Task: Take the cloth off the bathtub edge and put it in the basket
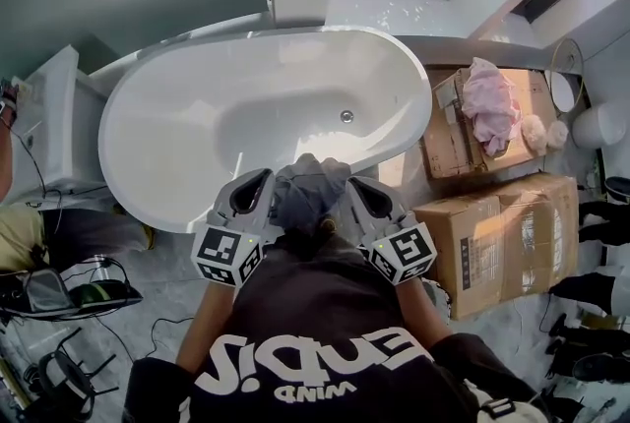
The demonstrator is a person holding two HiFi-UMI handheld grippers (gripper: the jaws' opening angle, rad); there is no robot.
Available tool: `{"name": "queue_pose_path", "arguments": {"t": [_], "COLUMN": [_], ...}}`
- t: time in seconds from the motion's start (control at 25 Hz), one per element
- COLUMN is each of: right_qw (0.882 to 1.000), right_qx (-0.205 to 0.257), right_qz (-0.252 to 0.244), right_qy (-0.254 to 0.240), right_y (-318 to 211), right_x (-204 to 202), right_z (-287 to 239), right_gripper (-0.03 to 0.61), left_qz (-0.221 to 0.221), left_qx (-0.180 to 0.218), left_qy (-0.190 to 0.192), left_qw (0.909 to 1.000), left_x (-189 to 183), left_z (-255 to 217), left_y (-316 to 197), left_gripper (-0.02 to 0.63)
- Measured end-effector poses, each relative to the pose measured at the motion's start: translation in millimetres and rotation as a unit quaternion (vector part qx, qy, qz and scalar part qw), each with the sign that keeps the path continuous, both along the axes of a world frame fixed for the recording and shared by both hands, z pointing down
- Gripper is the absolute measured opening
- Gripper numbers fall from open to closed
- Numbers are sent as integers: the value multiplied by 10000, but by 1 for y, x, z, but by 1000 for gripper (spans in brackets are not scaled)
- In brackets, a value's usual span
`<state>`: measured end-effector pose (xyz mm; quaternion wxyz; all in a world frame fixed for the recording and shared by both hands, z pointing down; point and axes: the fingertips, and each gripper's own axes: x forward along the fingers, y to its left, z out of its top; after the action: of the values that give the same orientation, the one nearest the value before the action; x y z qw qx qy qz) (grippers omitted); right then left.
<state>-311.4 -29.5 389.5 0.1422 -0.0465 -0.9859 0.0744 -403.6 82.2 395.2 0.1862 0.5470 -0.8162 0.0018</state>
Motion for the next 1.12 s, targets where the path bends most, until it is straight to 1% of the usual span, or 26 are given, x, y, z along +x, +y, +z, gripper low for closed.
{"name": "queue_pose_path", "arguments": {"t": [0.24,0.48,0.64,0.84,1.12], "right_qw": [10000,9999,9995,9988,9971], "right_qx": [-37,-95,-210,-278,-334], "right_qz": [-61,-86,-146,-250,-398], "right_qy": [20,87,186,302,556], "right_y": [-11,-23,-21,-22,-25], "right_x": [-5,-19,-20,-24,-27], "right_z": [3,12,23,42,79], "right_gripper": [9,9,9,9,9], "left_qz": [-75,-42,-7,132,346], "left_qx": [-50,-149,-283,-400,-662], "left_qy": [70,126,227,359,578], "left_qw": [9999,9998,9993,9985,9955], "left_x": [0,-10,-6,0,7], "left_z": [5,15,27,49,94], "left_y": [-8,-21,-25,-39,-58], "left_gripper": [-5,-5,-5,-5,-5]}}
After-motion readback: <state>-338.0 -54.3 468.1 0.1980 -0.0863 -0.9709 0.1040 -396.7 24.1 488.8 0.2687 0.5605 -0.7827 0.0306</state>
